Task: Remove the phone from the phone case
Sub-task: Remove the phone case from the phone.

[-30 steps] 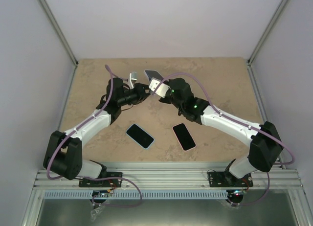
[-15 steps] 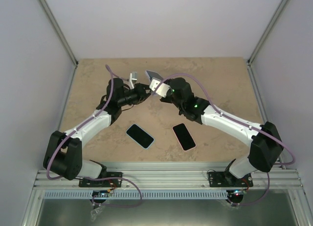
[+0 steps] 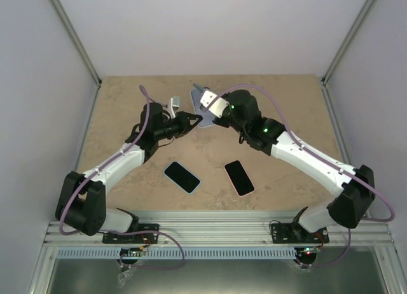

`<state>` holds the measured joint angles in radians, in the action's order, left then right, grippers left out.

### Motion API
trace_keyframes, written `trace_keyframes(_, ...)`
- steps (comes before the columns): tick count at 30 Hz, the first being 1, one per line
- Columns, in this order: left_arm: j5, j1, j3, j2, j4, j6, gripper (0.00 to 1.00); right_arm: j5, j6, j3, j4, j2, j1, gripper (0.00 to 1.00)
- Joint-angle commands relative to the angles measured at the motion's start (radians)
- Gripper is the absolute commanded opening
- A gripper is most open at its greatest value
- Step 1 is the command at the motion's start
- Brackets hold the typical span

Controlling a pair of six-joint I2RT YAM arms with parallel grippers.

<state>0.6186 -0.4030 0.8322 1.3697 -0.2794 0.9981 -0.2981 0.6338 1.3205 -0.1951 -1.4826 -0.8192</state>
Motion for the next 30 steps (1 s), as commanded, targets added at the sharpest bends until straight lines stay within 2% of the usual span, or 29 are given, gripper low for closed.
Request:
trace_keyframes(1, -0.053, 0.011, 0.019, -0.012, 0.034, -0.068, 0.0, 0.018, -0.076, 0.087, 0.01, 0.077, 0.015, 0.01)
trace_keyframes(8, -0.072, 0.02, 0.042, 0.002, 0.068, -0.113, 0.0, 0.018, -0.086, 0.114, -0.02, 0.116, 0.043, 0.0)
trace_keyframes(14, -0.088, 0.02, 0.104, 0.041, 0.127, -0.182, 0.0, -0.014, -0.049, 0.033, 0.04, 0.134, 0.095, 0.0)
trace_keyframes(24, -0.006, 0.02, 0.373, 0.318, 0.294, -0.275, 0.0, -0.015, 0.043, -0.163, 0.221, 0.117, 0.237, 0.01)
trace_keyframes(30, -0.026, 0.02, 0.453, 0.421, 0.376, -0.343, 0.0, -0.026, 0.122, -0.279, 0.396, 0.05, 0.25, 0.01)
